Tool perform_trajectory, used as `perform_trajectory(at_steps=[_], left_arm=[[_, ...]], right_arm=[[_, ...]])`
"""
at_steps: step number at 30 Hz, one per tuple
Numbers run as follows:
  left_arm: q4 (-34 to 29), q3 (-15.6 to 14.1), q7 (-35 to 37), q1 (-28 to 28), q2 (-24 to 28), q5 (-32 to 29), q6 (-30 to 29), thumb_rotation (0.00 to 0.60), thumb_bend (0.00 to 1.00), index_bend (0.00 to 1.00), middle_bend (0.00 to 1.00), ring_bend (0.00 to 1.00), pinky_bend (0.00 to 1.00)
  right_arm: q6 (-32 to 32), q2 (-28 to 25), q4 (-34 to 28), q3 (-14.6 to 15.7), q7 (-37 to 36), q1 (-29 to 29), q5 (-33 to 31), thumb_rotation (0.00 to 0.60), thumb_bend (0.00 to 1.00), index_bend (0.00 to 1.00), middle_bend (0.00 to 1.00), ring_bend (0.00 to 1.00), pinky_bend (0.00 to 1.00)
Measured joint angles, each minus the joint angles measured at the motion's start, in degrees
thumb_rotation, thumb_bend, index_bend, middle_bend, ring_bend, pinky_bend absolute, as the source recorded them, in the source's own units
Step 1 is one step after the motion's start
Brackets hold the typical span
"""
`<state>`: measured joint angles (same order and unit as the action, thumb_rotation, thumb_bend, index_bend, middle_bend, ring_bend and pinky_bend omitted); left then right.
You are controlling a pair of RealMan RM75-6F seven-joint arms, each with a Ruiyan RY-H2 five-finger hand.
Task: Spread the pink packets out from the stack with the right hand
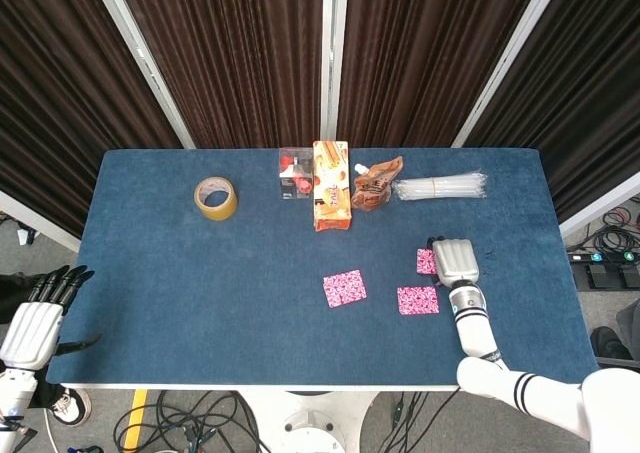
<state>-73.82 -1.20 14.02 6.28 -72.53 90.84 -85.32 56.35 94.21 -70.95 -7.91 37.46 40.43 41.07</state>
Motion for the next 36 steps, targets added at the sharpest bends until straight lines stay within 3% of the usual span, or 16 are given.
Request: perform_trajectory(at_steps=[6,14,19,21,22,24,26,28,31,36], left_arm=[[0.0,0.0,0.0,-0.1,0.0,0.0,-0.1,0.600,0.00,0.13,0.09,0.00,0.10],[0.0,0.0,-0.1,-0.1,-0.1,0.0,-0.1,0.600,0.00,0.13,0.09,0.00,0.10],[-0.3,0.0,-0.2,-0.1,0.1,0.0,-0.2,0.600,0.00,0.13,0.09,0.00,0.10],[-0.5,0.0,-0.3,-0.1,0.1,0.1,-0.2,0.600,0.00,0.13,0.09,0.00,0.10],[-0.6,0.0,-0.4,0.0,0.1,0.1,-0.3,0.600,0.00,0.13,0.09,0.00,0.10],[-0.9,0.1,-0.6,0.1,0.2,0.2,-0.3,0.600,0.00,0.13,0.09,0.00,0.10],[-1.2,0.2,-0.7,0.1,0.4,0.3,-0.4,0.600,0.00,0.13,0.09,0.00,0.10],[-1.3,0.3,-0.8,0.2,0.6,0.3,-0.4,0.600,0.00,0.13,0.09,0.00,0.10],[-1.8,0.4,-1.1,0.2,1.0,0.2,-0.4,0.600,0.00,0.13,0.09,0.00,0.10],[-2.1,0.4,-1.7,0.2,0.9,0.2,-0.5,0.600,0.00,0.13,0.09,0.00,0.10]], right_arm=[[-0.8,-1.6,-1.9,-0.2,-0.4,-0.2,0.5,0.600,0.15,0.16,0.21,0.75,0.81],[0.8,-4.0,-6.3,-0.4,-1.7,-1.1,2.4,0.600,0.15,0.16,0.21,0.75,0.81],[4.9,-7.0,-12.0,0.1,-5.3,-3.5,8.1,0.600,0.13,0.19,0.25,0.74,0.80],[7.1,-8.3,-13.8,0.6,-7.5,-4.9,11.5,0.600,0.13,0.21,0.25,0.64,0.70],[8.6,-9.2,-14.8,1.2,-9.2,-5.9,14.2,0.600,0.13,0.21,0.24,0.53,0.58],[10.8,-10.8,-15.9,2.5,-12.1,-7.8,18.7,0.600,0.13,0.18,0.14,0.18,0.21],[13.4,-12.8,-16.5,5.2,-14.8,-10.5,24.2,0.600,0.13,0.07,0.03,0.01,0.02],[16.2,-14.8,-16.3,9.0,-15.9,-13.7,29.2,0.600,0.12,0.00,0.00,0.00,0.00],[21.4,-16.5,-14.6,13.5,-16.8,-19.0,33.5,0.600,0.12,0.00,0.00,0.00,0.00],[29.6,-17.3,-10.7,15.1,-20.7,-26.0,37.1,0.600,0.12,0.00,0.00,0.00,0.00]])
